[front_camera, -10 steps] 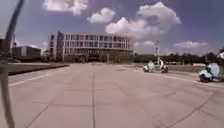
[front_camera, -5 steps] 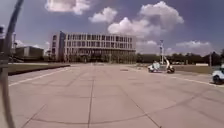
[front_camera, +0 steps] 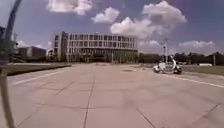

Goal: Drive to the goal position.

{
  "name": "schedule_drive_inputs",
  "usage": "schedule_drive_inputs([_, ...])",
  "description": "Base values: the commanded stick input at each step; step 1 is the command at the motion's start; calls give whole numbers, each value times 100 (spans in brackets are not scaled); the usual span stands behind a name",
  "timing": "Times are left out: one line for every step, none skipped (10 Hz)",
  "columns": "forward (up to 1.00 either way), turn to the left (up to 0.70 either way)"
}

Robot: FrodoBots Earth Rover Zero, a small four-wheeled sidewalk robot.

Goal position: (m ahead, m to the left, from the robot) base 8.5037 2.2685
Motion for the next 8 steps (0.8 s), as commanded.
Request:
schedule_drive_inputs([85, -15])
schedule_drive_inputs([85, -32])
schedule_drive_inputs([85, -32])
schedule_drive_inputs([85, -32])
schedule_drive_inputs([85, -32])
schedule_drive_inputs([85, -18])
schedule_drive_inputs([85, 0])
schedule_drive_inputs([85, 0])
